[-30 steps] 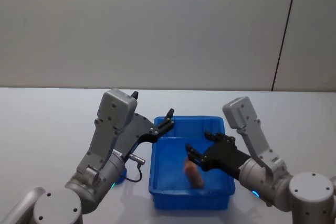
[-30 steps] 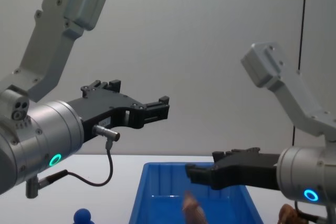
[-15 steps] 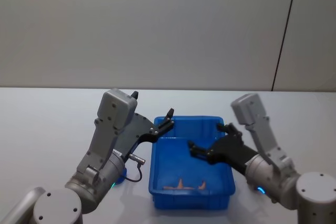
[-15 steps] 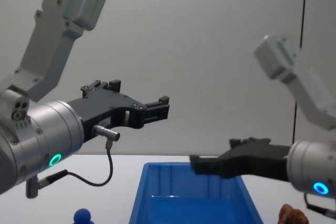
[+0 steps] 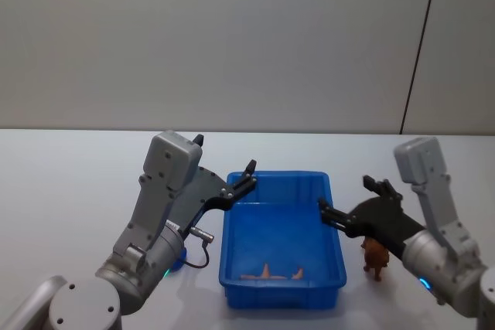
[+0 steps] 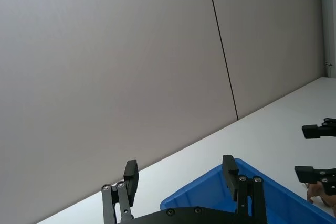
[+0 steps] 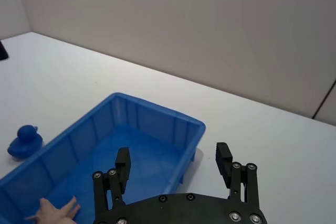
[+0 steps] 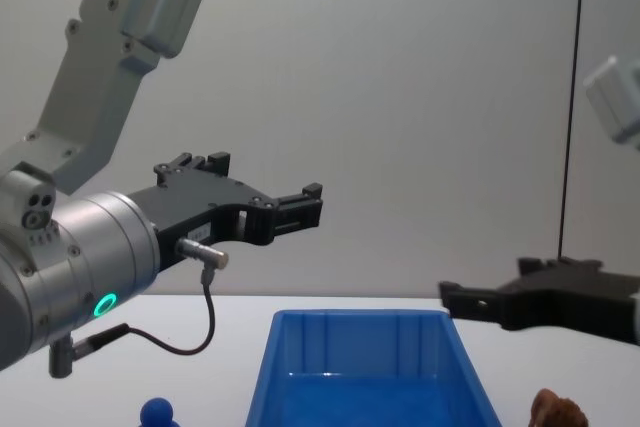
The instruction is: Pick up the two dolls from the table and place them into the box.
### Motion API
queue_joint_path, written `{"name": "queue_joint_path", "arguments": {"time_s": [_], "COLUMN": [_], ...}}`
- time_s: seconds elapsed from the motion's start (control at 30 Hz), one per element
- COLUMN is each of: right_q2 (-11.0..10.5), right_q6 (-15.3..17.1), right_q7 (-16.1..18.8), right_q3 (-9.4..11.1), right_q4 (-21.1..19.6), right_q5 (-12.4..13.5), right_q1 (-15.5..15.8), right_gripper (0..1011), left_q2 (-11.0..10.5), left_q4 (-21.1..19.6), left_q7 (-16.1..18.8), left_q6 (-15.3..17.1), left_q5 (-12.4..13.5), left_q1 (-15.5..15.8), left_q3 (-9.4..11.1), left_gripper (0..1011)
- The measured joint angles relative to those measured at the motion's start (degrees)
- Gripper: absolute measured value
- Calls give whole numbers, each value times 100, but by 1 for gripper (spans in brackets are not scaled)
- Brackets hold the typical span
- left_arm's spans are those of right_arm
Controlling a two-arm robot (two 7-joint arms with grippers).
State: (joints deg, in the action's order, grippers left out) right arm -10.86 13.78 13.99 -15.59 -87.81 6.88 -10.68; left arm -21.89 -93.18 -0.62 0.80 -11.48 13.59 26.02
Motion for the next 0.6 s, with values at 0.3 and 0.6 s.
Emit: {"name": "queue_joint_path", "arguments": {"time_s": [0.3,0.6], "right_q2": [-211,-326], "right_q6": [158,334], "right_q7": [-159,-287], "right_q3": [138,195], "right_q4": [-133,-180], "right_q5": [177,269], "right_q1": [254,445], "right_gripper": [1001,1001], "left_q2": [0,0], "left_q4": [0,0], "left_q7": [0,0], "left_q6": [0,0], "left_q5": [0,0], "left_q1": [0,0], "left_q3": [0,0], "left_gripper": [1001,1001]}}
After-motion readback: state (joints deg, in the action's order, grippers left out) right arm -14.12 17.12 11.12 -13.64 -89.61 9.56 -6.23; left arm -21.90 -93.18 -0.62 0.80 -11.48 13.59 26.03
